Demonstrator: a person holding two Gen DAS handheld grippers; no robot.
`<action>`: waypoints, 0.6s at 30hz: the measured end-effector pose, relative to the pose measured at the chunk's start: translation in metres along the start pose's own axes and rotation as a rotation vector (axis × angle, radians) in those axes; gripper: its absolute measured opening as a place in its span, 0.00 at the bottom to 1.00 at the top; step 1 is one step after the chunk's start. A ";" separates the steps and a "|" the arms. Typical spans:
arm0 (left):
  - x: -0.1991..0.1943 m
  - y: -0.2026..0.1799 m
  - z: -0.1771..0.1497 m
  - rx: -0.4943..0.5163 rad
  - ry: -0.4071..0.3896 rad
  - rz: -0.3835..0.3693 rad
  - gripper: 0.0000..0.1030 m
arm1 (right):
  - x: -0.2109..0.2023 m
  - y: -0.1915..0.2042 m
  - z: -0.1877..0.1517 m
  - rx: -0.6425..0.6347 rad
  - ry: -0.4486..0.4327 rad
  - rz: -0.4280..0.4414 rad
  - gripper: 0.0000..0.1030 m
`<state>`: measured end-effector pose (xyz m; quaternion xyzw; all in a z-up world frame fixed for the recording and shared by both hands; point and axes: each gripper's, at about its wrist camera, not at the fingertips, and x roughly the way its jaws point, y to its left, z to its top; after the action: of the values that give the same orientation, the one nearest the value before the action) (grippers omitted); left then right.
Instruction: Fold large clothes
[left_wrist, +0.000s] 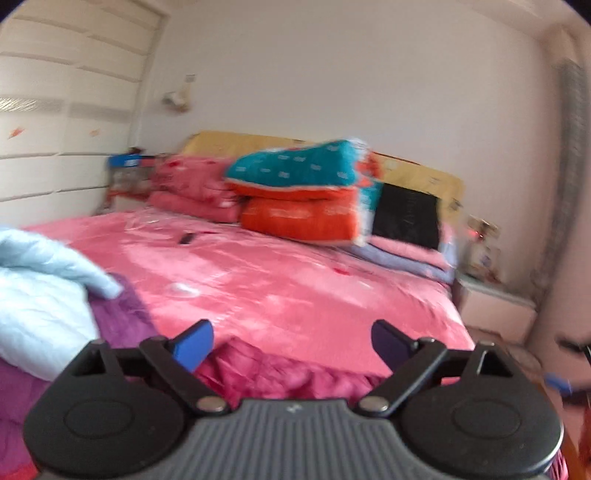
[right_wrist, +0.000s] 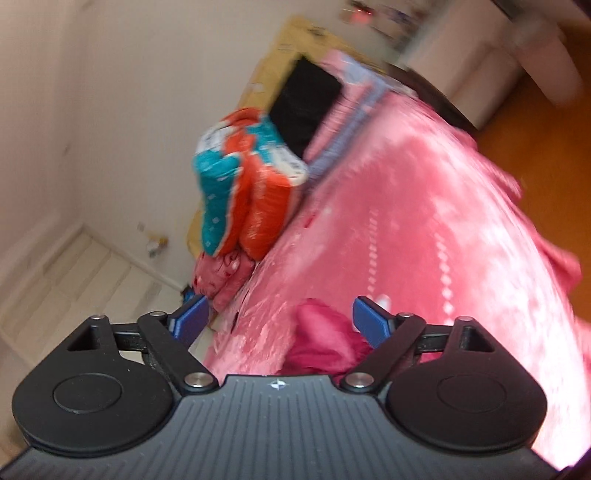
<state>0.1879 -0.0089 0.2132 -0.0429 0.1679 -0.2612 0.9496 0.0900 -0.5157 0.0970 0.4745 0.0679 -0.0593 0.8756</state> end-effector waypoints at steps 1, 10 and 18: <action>0.002 -0.006 -0.009 0.034 0.030 -0.014 0.90 | 0.003 0.015 -0.003 -0.074 0.018 0.000 1.00; 0.038 -0.032 -0.076 0.233 0.223 -0.047 0.84 | 0.072 0.099 -0.106 -0.806 0.254 -0.170 1.00; 0.082 -0.016 -0.077 0.227 0.255 0.026 0.84 | 0.121 0.063 -0.120 -0.882 0.302 -0.375 1.00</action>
<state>0.2204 -0.0641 0.1187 0.1005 0.2567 -0.2695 0.9227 0.2124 -0.3852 0.0628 0.0421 0.2967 -0.1120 0.9475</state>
